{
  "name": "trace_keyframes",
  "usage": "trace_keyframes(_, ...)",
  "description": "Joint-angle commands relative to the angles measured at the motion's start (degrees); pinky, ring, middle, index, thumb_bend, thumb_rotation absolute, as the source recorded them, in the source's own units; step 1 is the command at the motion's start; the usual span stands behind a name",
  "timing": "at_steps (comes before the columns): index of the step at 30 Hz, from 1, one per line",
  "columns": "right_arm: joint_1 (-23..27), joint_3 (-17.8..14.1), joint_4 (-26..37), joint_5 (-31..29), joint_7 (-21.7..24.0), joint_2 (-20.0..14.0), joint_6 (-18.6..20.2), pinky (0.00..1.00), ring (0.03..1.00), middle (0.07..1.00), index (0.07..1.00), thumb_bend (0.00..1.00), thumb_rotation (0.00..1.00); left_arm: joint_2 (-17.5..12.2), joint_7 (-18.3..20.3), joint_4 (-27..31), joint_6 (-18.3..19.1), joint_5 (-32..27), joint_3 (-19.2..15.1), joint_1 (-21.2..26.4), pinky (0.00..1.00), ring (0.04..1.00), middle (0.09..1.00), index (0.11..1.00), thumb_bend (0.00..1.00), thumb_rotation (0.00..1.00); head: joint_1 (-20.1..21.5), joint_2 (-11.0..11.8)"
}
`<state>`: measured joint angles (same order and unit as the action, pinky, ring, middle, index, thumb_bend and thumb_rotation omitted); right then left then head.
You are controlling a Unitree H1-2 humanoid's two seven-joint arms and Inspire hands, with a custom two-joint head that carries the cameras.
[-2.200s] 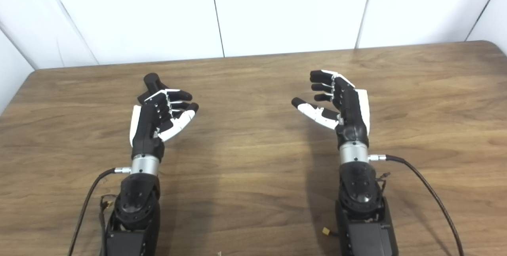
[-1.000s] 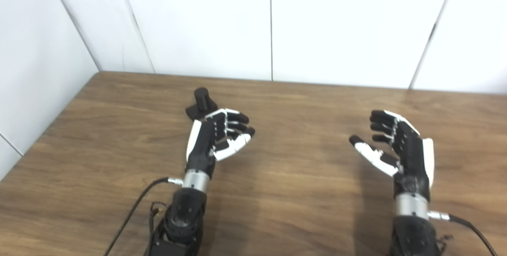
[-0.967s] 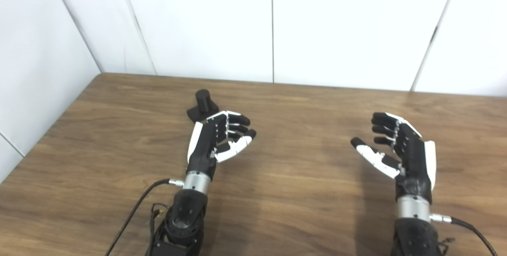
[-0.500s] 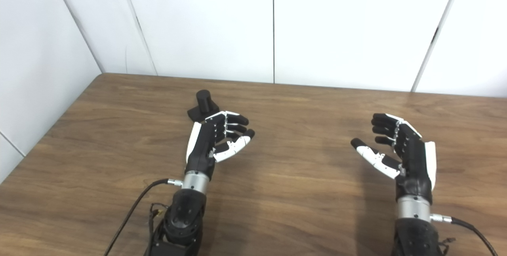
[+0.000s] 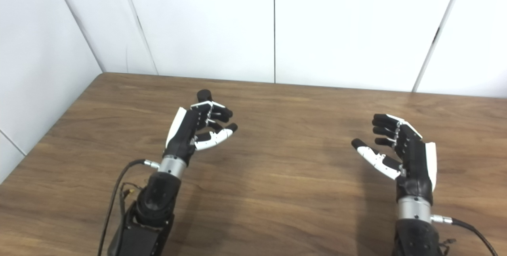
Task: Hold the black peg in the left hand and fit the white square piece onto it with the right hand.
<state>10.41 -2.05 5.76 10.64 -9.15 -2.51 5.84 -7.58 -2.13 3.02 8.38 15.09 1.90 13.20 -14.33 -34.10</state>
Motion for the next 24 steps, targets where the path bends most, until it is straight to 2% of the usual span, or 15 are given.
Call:
trace_keyframes(1,1.62,-0.42,1.62,-0.33,-0.21,0.01,-2.75,0.59,0.676,0.681,0.655,0.62,0.00,-1.93,0.44,3.34,1.60,1.87,-0.13,2.87,0.59,0.686,0.702,0.498,0.51,0.08,-0.05,-0.06)
trace_keyframes(4,1.84,-0.67,1.47,-0.21,-0.33,-0.35,-3.28,0.57,0.662,0.675,0.653,0.62,0.00,-3.74,1.05,4.20,3.27,4.18,0.08,3.55,0.59,0.703,0.722,0.499,0.51,0.08,-0.12,0.05)
trace_keyframes(9,1.90,-1.11,2.18,-0.20,-0.41,-0.53,-2.13,0.61,0.673,0.674,0.660,0.62,0.04,-6.34,2.14,5.09,5.64,5.34,-0.39,4.97,0.61,0.710,0.740,0.499,0.51,0.08,-0.14,0.08)
trace_keyframes(14,2.11,-1.14,1.66,-0.26,-0.38,-0.50,-2.67,0.59,0.663,0.670,0.657,0.61,0.03,-8.48,2.44,5.28,7.22,7.65,-0.32,6.39,0.62,0.730,0.749,0.499,0.51,0.08,-0.55,0.00)
trace_keyframes(16,2.13,-0.87,1.47,-0.04,-0.27,-0.55,-2.94,0.59,0.662,0.667,0.656,0.61,0.04,-9.57,2.28,5.11,7.48,9.52,0.01,7.16,0.64,0.747,0.763,0.645,0.62,0.20,-0.51,-0.03)
trace_keyframes(18,2.16,-0.75,1.35,0.00,-0.25,-0.47,-2.92,0.59,0.665,0.669,0.659,0.61,0.03,-10.31,2.18,4.89,7.61,10.49,-0.03,7.95,0.65,0.759,0.776,0.711,0.67,0.25,-0.51,-0.04)
trace_keyframes(24,2.35,-0.82,1.03,-0.37,-0.26,-0.18,-2.63,0.60,0.667,0.671,0.658,0.62,0.01,-11.70,1.95,4.88,9.53,13.04,-0.42,10.34,0.70,0.798,0.809,0.749,0.70,0.33,-0.63,-0.06)
